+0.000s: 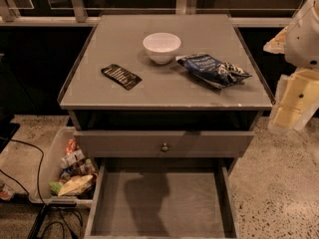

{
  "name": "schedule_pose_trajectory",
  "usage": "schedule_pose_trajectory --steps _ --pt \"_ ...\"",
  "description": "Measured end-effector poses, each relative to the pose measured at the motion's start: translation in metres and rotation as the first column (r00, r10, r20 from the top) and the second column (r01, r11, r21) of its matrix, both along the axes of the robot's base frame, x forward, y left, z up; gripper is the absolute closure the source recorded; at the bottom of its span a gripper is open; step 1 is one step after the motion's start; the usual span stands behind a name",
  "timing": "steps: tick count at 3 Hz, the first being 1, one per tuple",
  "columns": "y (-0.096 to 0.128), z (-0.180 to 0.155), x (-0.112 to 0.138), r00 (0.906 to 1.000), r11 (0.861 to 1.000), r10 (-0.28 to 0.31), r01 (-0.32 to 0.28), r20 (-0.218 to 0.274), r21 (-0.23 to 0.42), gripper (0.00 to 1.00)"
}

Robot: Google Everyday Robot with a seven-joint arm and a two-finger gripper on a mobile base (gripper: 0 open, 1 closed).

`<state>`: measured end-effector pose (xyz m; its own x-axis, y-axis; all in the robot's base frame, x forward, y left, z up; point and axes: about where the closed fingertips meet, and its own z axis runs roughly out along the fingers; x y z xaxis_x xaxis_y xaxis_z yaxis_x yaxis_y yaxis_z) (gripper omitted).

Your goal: Place blue chip bag into middle drawer

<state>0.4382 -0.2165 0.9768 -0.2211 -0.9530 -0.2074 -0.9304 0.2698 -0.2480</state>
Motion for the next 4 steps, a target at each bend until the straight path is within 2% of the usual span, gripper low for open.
schedule_pose_trajectory --steps 1,2,3,4 --pt "0.000 0.000 0.000 1.0000 1.000 0.000 0.000 0.000 0.000 0.00" --pt "0.009 -0.001 0.015 0.9974 0.997 0.066 -0.067 0.031 0.030 0.00" --pt "0.013 -0.014 0.043 0.9896 0.983 0.114 -0.125 0.088 0.136 0.00" --pt "0.025 -0.025 0.078 0.9817 0.954 0.121 -0.156 0.147 0.256 0.00"
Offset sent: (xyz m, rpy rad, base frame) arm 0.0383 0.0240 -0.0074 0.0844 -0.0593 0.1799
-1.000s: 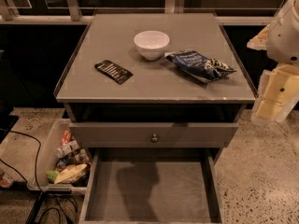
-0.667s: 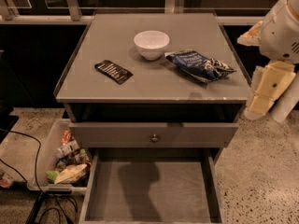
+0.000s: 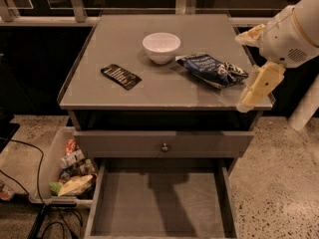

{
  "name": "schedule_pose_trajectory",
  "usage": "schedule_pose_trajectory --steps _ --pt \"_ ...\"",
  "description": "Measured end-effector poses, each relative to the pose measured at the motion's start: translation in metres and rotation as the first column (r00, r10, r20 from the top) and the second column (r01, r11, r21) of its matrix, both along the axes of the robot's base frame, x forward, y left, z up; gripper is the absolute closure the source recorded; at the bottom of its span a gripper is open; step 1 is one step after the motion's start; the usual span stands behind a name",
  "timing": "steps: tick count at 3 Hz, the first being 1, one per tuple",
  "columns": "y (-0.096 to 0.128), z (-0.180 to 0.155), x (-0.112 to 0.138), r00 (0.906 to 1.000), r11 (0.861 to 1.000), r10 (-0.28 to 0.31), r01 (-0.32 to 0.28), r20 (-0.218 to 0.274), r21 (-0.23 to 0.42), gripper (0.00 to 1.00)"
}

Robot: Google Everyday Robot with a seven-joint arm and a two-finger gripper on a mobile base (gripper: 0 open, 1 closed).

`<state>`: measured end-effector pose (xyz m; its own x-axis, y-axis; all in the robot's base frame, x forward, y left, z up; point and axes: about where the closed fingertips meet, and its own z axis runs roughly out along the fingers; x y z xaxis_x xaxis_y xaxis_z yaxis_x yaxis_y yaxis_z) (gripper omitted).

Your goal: Place blue chip bag into middle drawer

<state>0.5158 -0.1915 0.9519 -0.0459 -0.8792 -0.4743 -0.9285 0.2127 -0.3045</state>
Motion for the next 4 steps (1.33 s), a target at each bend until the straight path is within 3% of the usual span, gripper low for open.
schedule_pose_trajectory --steps 1,2,4 --pt "-0.001 -0.021 0.039 0.9994 0.992 -0.010 0.005 0.034 0.127 0.00" --pt "-0.001 -0.021 0.039 0.9994 0.992 -0.010 0.005 0.034 0.127 0.00" --pt "-0.009 -0.047 0.051 0.9977 0.982 -0.065 0.061 0.019 0.180 0.00"
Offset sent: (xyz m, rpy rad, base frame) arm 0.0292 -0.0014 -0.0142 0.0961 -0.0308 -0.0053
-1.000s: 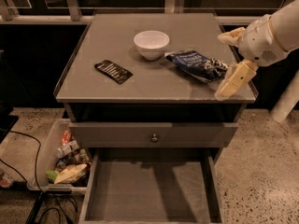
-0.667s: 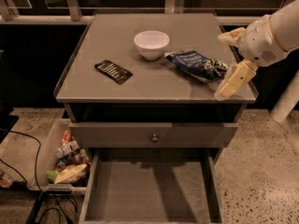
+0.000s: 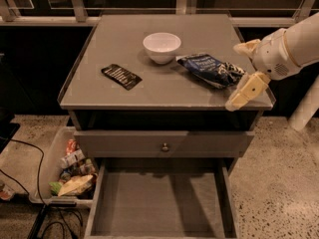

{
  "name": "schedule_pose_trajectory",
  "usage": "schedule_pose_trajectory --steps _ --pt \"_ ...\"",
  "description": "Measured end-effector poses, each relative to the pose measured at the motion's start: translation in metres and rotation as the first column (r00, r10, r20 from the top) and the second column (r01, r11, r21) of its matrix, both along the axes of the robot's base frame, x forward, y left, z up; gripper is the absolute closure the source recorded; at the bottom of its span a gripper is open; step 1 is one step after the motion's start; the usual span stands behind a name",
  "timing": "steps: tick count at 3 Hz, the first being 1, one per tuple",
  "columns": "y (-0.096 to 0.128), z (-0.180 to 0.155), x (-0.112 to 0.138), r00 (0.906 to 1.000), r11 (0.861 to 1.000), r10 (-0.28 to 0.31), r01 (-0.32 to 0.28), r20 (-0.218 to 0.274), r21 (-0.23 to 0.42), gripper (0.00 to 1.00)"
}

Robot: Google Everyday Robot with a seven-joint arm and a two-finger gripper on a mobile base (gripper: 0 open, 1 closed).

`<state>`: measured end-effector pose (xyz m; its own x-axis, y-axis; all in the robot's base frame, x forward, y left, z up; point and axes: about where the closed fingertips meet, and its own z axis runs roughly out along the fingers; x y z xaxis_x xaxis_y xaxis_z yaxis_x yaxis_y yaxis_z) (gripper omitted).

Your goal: Place blue chip bag into middle drawer

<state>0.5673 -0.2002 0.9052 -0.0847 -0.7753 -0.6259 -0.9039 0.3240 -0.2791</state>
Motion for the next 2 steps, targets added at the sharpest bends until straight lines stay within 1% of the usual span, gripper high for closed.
schedule_pose_trajectory --steps 2 --pt "-0.002 -0.018 0.026 0.9995 0.998 -0.032 0.031 0.006 0.051 0.00"
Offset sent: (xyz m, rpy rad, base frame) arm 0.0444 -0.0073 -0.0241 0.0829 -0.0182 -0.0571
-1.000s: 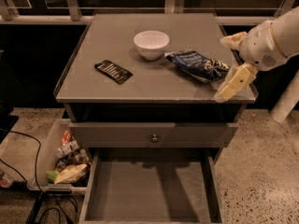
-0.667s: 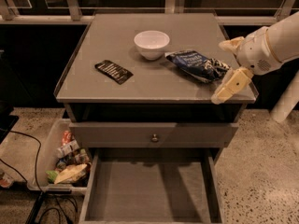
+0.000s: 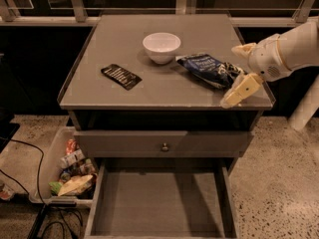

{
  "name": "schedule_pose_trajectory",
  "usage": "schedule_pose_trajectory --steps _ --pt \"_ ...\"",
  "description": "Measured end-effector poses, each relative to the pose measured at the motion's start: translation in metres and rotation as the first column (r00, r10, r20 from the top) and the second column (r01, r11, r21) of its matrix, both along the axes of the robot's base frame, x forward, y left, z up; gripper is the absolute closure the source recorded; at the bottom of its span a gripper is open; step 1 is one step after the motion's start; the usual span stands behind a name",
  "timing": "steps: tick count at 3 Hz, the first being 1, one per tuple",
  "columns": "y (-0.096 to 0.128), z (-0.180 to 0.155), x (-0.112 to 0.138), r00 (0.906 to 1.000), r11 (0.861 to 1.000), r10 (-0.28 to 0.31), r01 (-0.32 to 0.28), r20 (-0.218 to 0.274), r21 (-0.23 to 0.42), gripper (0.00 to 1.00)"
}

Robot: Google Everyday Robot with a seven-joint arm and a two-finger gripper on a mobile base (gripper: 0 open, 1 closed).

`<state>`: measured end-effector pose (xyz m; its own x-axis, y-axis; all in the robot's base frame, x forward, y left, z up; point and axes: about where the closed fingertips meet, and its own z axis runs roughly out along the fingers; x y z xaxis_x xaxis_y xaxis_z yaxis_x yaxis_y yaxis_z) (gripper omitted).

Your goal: Place blue chip bag into middle drawer

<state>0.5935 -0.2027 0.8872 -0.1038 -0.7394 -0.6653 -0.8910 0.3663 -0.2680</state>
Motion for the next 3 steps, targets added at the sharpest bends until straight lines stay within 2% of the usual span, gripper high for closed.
schedule_pose_trajectory --steps 1,2,3 --pt "0.002 -0.003 0.026 0.9998 1.000 -0.012 0.012 0.016 0.015 0.00" --pt "0.006 -0.023 0.074 0.9992 0.999 -0.038 0.038 0.015 -0.013 0.00" --pt "0.006 -0.024 0.075 0.9992 0.999 -0.038 0.038 0.014 -0.014 0.00"
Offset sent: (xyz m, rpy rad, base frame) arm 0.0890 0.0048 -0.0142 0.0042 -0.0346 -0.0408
